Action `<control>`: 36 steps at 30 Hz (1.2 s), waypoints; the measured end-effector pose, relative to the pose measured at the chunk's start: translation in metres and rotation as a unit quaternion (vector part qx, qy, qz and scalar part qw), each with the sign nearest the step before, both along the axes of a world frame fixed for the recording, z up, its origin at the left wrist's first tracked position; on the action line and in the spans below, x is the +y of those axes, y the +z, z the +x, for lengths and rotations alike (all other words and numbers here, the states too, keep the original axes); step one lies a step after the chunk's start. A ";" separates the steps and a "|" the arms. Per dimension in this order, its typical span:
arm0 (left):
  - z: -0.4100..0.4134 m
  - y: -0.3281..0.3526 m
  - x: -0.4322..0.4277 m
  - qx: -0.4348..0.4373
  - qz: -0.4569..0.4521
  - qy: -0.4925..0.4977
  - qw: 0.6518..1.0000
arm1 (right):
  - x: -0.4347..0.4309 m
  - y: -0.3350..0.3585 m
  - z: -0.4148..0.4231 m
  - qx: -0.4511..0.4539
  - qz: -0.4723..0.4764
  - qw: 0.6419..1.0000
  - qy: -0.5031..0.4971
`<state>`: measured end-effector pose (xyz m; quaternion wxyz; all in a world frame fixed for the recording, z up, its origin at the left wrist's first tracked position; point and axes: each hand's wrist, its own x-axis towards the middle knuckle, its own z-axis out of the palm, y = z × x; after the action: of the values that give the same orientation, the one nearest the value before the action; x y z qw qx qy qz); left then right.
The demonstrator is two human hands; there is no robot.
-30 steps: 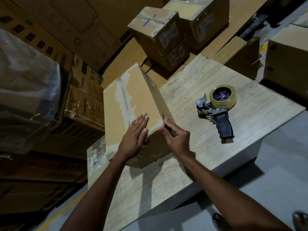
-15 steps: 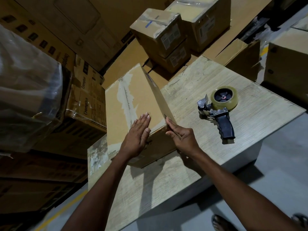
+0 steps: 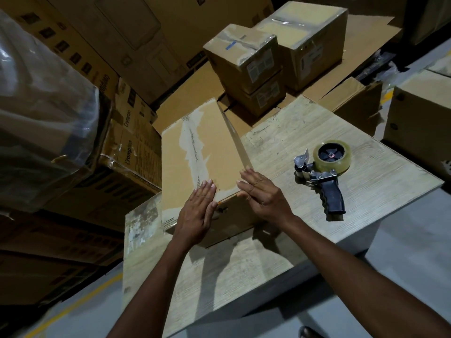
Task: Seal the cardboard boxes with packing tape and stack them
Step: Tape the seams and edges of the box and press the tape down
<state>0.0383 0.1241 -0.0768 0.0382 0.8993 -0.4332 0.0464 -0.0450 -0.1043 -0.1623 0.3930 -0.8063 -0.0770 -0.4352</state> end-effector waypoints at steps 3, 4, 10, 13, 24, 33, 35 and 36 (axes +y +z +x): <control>0.000 -0.005 0.000 -0.026 0.023 0.001 0.999 | -0.005 -0.001 -0.003 0.002 -0.006 1.000 0.024; 0.000 -0.006 0.000 -0.033 0.034 -0.003 0.999 | -0.006 -0.001 -0.003 0.002 -0.013 0.999 0.030; -0.004 -0.007 -0.002 -0.044 0.055 0.006 0.997 | -0.009 -0.002 -0.012 0.038 -0.022 0.996 0.072; -0.005 -0.005 -0.002 -0.034 0.049 0.004 0.998 | -0.005 0.003 -0.014 0.063 -0.016 0.997 0.040; -0.002 0.002 0.006 0.012 0.042 -0.027 0.999 | 0.011 0.010 -0.008 0.091 0.038 0.995 0.031; -0.013 -0.010 0.053 0.001 -0.076 0.086 0.993 | 0.008 0.025 -0.011 0.082 -0.106 0.991 -0.029; -0.012 -0.014 0.052 -0.016 -0.076 0.088 0.993 | 0.018 0.031 -0.006 0.050 -0.132 0.990 -0.025; -0.012 -0.015 0.051 -0.025 -0.074 0.088 0.993 | 0.024 0.033 -0.003 0.042 -0.143 0.989 -0.020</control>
<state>0.0265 0.1754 -0.0919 0.0893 0.9271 -0.3491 0.1035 -0.0476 -0.0803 -0.1292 0.2677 -0.8734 -0.1061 -0.3927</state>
